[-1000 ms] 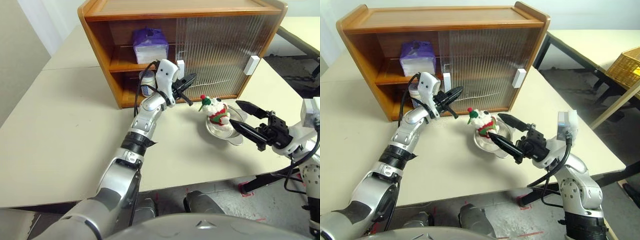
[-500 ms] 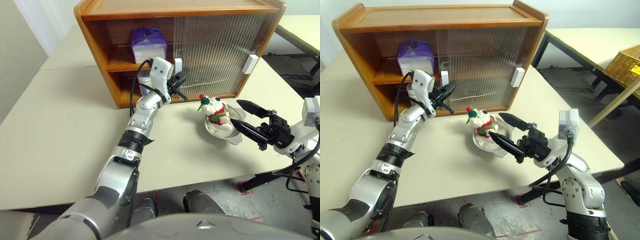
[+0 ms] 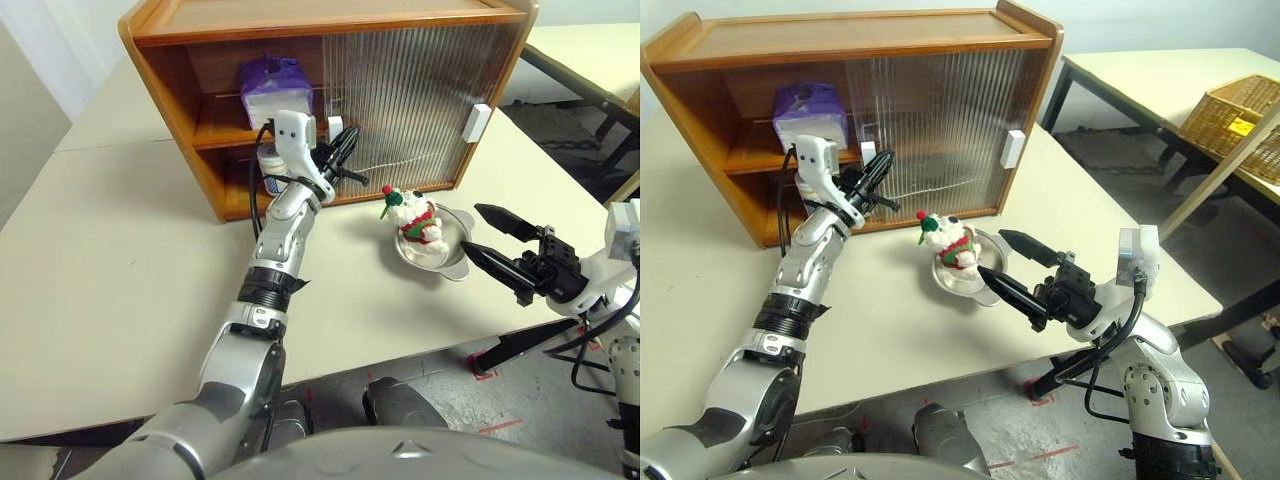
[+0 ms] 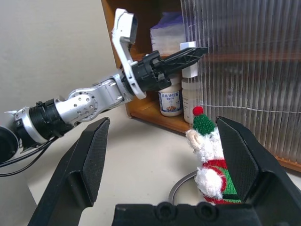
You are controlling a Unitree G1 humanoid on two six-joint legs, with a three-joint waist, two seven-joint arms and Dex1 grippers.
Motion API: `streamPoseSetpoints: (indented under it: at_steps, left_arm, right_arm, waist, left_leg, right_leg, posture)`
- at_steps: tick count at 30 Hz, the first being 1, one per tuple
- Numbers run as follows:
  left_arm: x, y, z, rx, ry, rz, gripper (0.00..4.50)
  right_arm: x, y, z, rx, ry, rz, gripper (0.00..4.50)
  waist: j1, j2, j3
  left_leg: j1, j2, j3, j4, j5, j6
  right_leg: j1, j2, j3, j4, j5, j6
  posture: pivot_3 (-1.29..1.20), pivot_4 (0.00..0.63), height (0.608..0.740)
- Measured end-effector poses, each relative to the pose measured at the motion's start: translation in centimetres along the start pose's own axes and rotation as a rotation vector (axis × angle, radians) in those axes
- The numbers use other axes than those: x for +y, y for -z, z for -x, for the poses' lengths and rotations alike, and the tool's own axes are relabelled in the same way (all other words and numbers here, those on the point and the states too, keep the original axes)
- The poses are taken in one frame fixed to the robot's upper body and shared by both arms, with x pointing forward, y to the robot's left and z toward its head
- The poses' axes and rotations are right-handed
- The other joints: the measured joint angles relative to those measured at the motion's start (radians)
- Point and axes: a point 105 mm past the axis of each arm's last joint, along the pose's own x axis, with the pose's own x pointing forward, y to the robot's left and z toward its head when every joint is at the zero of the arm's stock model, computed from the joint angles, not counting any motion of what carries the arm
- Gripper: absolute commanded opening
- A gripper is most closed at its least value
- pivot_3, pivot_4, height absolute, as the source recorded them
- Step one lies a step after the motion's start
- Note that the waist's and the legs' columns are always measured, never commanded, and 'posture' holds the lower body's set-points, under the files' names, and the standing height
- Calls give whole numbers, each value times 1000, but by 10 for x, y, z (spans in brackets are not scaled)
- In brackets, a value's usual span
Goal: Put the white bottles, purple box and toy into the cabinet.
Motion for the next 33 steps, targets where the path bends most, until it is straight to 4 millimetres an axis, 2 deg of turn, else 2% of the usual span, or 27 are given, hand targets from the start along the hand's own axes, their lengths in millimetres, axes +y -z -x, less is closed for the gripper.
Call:
streamPoseSetpoints:
  at_steps: [8,11,13,21,31,33]
  left_arm:
    - [13,-6,12,6,-46,-19,36]
    - [21,-7,17,11,-63,-30,36]
    - [26,-8,19,14,-73,-39,36]
    - [50,-14,34,21,-135,-87,36]
    - [77,-29,61,12,-227,-159,36]
    - [81,-32,65,15,-240,-172,36]
  right_arm:
    - [-5,-3,-2,-13,-5,10,4500]
    - [-5,-3,-2,-12,-11,11,4500]
    - [-6,-4,-3,-12,-17,15,4500]
    - [-9,-4,-1,-3,-32,11,4500]
    - [-12,-8,-5,-17,-78,12,4500]
    - [-13,-9,-7,-21,-90,15,4500]
  waist:
    - [1,0,0]
    - [1,0,0]
    - [2,0,0]
    - [10,1,-1]
    - [77,2,-2]
    - [92,2,-2]
  left_leg:
    - [1,0,1,0,6,10]
    - [1,0,1,0,5,7]
    - [2,0,0,0,0,-3]
    - [3,1,-1,0,3,-7]
    - [2,2,-3,-1,4,-7]
    - [2,2,-3,-2,6,-5]
  right_leg:
    - [0,0,0,0,1,-2]
    - [0,1,0,0,2,-3]
    - [0,2,0,1,3,-4]
    - [0,2,-1,2,4,-6]
    - [-1,1,-1,2,7,-11]
    - [-1,2,-2,2,12,-18]
  posture:
    - [-304,42,740]
    - [-296,39,740]
    - [-291,36,740]
    - [-253,33,740]
    - [-207,35,740]
    - [-199,37,740]
